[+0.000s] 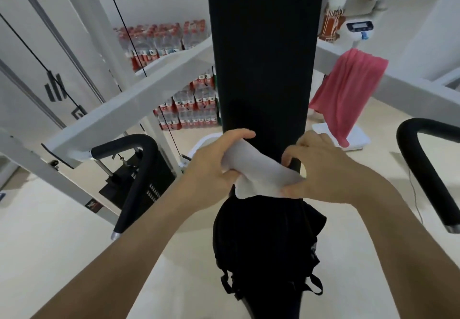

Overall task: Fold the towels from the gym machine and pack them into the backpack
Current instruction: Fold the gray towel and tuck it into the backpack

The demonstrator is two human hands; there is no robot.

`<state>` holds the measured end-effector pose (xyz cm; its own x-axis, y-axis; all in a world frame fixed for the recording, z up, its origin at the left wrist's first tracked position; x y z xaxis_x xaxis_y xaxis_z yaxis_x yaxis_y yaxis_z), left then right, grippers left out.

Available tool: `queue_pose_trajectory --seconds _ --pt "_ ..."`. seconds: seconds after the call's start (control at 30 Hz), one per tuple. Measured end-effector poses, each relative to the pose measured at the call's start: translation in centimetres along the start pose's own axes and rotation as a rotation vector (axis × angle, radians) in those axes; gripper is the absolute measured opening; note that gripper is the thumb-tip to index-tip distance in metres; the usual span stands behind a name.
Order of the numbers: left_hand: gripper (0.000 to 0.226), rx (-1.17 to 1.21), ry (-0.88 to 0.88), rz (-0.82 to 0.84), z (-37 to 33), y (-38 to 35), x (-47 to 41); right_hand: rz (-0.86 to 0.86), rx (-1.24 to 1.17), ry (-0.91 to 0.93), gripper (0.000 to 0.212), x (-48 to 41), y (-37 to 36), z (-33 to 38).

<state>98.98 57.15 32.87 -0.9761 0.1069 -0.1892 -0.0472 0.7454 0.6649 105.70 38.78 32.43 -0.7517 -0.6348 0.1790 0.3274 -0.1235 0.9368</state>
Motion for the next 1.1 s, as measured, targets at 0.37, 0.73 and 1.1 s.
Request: queue_pose_trajectory --seconds 0.37,0.73,1.1 --pt "0.065 0.113 0.219 0.334 3.3 -1.4 5.0 -0.003 -1.125 -0.033 0.022 1.5 -9.7 3.9" --pt "0.074 1.125 0.651 0.069 10.6 -8.6 14.5 -0.216 -1.986 -0.089 0.03 6.4 -18.3 6.6" --pt "0.041 0.939 0.668 0.478 10.7 -12.5 12.2 -0.052 -2.301 -0.417 0.043 3.5 -25.7 3.6"
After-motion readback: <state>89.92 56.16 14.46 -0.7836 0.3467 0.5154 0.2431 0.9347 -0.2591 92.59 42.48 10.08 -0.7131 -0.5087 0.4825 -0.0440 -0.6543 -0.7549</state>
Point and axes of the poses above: each hand's wrist, its own x-axis away from the middle knuckle, its own y-axis out of the back of the hand, z = x × y, the point moved 5 cm from there along -x, towards the middle knuckle, and after that the axes turned 6 degrees about z, right-handed, at the moved point
